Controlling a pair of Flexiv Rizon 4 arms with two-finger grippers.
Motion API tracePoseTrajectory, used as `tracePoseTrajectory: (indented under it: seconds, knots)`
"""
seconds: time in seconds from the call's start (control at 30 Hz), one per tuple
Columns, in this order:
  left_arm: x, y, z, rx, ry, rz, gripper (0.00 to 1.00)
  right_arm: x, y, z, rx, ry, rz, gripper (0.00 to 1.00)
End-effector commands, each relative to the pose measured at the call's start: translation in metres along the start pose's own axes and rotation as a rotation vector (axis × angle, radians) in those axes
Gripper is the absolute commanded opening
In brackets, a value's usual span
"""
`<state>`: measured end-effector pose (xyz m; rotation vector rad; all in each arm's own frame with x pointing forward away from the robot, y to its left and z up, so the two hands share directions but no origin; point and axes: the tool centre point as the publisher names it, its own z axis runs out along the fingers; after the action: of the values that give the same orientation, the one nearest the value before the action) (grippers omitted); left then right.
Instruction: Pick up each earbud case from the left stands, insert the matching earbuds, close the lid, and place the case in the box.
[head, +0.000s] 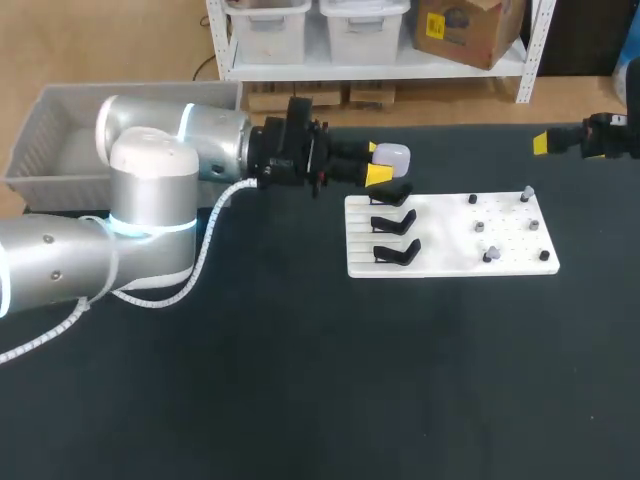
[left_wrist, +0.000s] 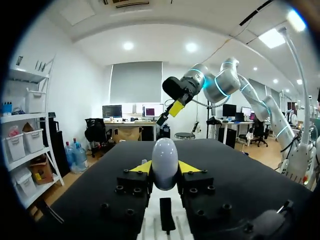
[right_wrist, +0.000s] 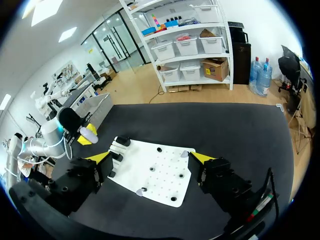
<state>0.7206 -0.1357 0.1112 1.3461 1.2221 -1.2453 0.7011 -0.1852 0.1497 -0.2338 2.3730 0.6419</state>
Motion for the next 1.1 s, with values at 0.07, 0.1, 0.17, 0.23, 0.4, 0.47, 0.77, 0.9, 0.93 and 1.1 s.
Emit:
tracePoseTrajectory:
  seconds: [0.07,0.1,0.17,0.23,0.4,0.47,0.77,0.9,0.93,1.1]
  knots:
    - [0.0,-0.02,0.0,-0.162,-0.003,-0.003,0.0,0.0,0.0,0.0,0.0,0.0,0.0,1.0]
    - [0.0,-0.022,0.001,-0.163,-0.003,-0.005,0.0,0.0,0.0,0.0,0.0,0.0,0.0,1.0]
    - [0.0,-0.024,0.002,-0.163,-0.004,-0.013,0.0,0.0,0.0,0.0,0.0,0.0,0.0,1.0]
    - [0.0,-0.026,0.002,-0.163,-0.012,-0.02,0.0,0.0,0.0,0.0,0.0,0.0,0.0,1.0]
    - [-0.001,-0.028,0.0,-0.15,-0.039,-0.022,0.0,0.0,0.0,0.0,0.0,0.0,0.0,1.0]
    - [-0.001,-0.028,0.0,-0.15,-0.039,-0.022,0.0,0.0,0.0,0.0,0.0,0.0,0.0,1.0]
    - [-0.001,-0.028,0.0,-0.15,-0.039,-0.022,0.0,0.0,0.0,0.0,0.0,0.0,0.0,1.0]
    - [-0.002,-0.033,-0.004,-0.126,-0.033,-0.025,0.0,0.002,0.001,-0.002,0.001,-0.007,0.0,1.0]
    - [-0.002,-0.035,-0.005,-0.113,-0.03,-0.024,0.0,0.005,0.004,-0.004,-0.001,-0.008,-0.001,1.0]
    - [0.005,-0.042,-0.004,-0.067,-0.03,-0.029,0.0,0.024,0.027,-0.017,-0.052,-0.017,-0.03,1.0]
